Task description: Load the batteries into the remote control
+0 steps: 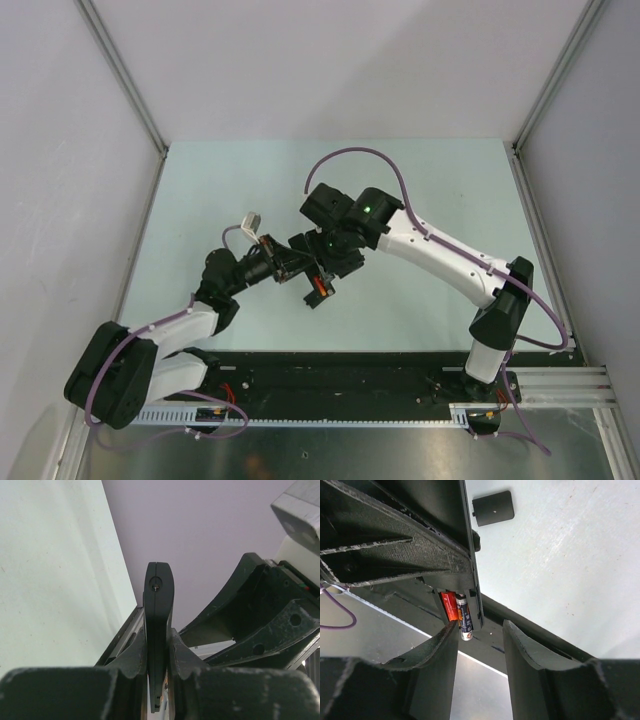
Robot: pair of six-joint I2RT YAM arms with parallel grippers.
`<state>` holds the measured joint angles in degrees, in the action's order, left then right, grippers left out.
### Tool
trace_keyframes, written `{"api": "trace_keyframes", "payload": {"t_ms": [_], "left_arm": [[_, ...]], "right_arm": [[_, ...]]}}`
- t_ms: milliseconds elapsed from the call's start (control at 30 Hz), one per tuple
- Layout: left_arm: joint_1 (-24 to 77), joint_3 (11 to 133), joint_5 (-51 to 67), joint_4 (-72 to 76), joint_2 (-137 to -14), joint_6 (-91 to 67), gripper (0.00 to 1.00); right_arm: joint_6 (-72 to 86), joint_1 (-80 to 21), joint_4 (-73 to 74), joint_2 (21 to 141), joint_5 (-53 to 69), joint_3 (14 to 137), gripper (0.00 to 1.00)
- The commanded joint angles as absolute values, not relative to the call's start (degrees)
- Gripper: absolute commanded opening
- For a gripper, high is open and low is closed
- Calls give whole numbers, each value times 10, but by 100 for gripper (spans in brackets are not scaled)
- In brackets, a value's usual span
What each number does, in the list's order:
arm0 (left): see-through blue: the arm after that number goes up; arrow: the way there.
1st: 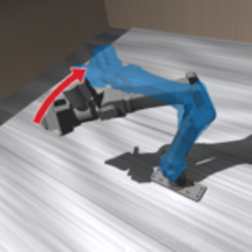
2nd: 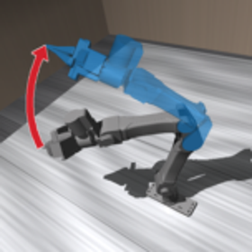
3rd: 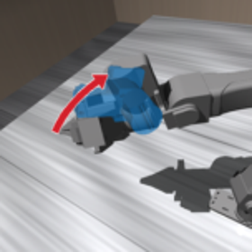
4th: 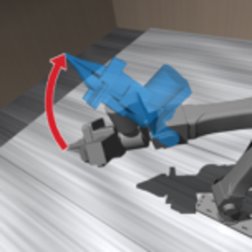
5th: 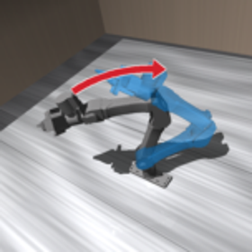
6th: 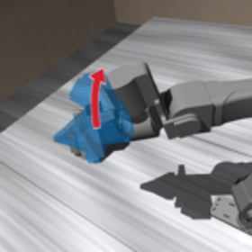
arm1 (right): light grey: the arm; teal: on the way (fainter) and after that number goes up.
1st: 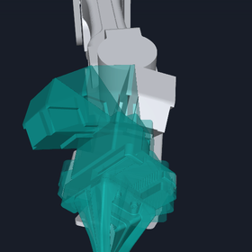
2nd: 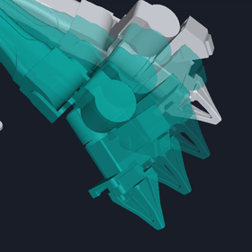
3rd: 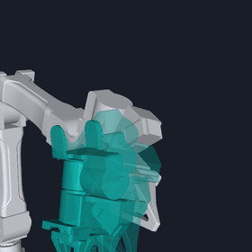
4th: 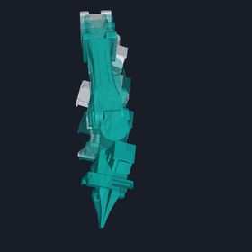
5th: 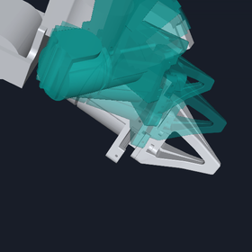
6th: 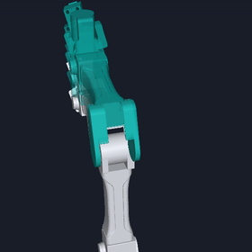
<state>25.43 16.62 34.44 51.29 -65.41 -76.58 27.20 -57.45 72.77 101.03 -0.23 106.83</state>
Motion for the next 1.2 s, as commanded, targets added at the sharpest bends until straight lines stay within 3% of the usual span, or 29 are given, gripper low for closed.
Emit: {"api": "trace_keyframes", "payload": {"t_ms": [0,267,433,700,867,1167], "left_arm": [[259,174,356,540,-656,-772,0],[260,181,360,540,-661,-778,0],[260,191,382,540,-671,-794,0],[258,193,420,542,-677,-820,0],[258,206,433,543,-677,-833,0],[263,220,432,543,-675,-836,0]], "right_arm": [[271,-570,734,1005,-16,1098,45],[270,-574,705,989,-31,1104,46],[247,-567,660,919,-39,1085,49],[200,-541,396,693,44,743,71],[198,-547,256,570,73,608,74],[192,-555,192,560,103,542,73]]}}
